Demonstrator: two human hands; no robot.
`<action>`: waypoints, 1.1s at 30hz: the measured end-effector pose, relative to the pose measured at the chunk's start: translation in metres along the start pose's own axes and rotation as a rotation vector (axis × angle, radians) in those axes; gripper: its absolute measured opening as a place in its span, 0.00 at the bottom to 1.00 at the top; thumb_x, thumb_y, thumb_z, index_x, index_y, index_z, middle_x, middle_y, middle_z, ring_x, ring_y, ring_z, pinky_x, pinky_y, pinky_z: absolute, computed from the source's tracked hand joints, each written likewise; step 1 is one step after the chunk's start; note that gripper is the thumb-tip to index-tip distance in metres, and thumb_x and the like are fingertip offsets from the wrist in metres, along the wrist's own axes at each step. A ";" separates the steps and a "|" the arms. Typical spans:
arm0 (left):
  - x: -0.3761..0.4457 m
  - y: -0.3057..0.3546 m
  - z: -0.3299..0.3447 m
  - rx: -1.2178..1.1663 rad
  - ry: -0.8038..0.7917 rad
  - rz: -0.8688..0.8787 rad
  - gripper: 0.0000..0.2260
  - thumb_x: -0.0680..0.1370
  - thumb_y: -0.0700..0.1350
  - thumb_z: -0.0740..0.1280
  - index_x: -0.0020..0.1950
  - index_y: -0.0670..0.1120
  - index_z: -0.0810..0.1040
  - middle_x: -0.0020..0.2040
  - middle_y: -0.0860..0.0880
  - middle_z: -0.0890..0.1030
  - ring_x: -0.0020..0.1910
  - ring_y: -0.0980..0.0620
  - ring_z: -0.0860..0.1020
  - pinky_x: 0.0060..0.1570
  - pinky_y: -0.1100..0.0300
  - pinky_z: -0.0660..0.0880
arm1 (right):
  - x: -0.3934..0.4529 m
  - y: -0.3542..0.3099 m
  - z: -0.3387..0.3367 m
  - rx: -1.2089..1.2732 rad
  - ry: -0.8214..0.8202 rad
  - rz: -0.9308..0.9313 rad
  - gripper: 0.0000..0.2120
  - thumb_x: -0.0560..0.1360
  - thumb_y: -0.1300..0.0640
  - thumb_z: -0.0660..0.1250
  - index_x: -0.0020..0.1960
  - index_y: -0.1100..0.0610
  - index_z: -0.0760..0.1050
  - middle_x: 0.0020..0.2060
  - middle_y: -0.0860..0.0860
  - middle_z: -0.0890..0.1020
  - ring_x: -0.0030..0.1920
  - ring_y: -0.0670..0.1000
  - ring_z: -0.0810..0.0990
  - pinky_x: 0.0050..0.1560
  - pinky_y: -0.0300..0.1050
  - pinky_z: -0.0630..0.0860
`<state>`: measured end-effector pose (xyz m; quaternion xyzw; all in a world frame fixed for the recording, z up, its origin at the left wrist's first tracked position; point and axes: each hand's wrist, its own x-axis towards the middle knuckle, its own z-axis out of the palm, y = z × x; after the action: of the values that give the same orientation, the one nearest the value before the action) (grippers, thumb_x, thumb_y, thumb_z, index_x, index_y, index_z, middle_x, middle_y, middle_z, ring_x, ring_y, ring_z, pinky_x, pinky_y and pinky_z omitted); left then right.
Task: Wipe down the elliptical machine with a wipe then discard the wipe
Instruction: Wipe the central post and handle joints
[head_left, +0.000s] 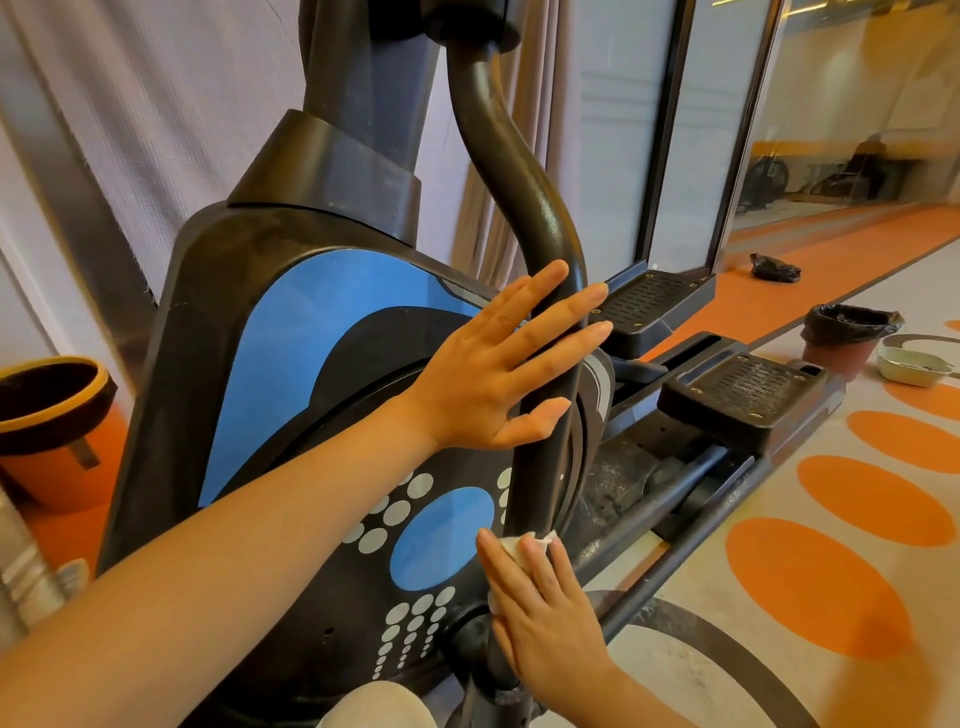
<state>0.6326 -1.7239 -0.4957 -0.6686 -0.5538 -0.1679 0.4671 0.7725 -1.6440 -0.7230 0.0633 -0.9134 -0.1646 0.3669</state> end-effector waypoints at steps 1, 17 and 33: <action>0.000 0.000 0.001 0.005 0.000 0.000 0.22 0.81 0.54 0.56 0.73 0.46 0.64 0.74 0.44 0.62 0.80 0.49 0.44 0.77 0.48 0.51 | 0.000 0.002 -0.001 -0.009 -0.001 -0.002 0.26 0.84 0.48 0.39 0.80 0.57 0.46 0.79 0.51 0.46 0.79 0.57 0.42 0.77 0.57 0.38; -0.002 0.001 0.004 -0.008 0.024 -0.006 0.21 0.81 0.52 0.55 0.72 0.45 0.64 0.74 0.43 0.62 0.80 0.49 0.44 0.77 0.47 0.54 | -0.002 -0.012 0.008 0.027 0.161 0.164 0.27 0.85 0.48 0.39 0.80 0.58 0.39 0.79 0.53 0.41 0.78 0.62 0.39 0.77 0.59 0.38; -0.003 0.005 0.006 0.015 0.033 -0.043 0.23 0.78 0.50 0.60 0.73 0.46 0.64 0.74 0.44 0.61 0.80 0.49 0.44 0.77 0.48 0.53 | -0.044 -0.007 0.026 -0.004 -0.243 -0.224 0.39 0.64 0.39 0.77 0.71 0.47 0.67 0.79 0.50 0.41 0.79 0.55 0.39 0.75 0.61 0.35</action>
<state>0.6346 -1.7207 -0.5035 -0.6501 -0.5613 -0.1848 0.4776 0.7861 -1.6333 -0.7712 0.1438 -0.9379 -0.2127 0.2334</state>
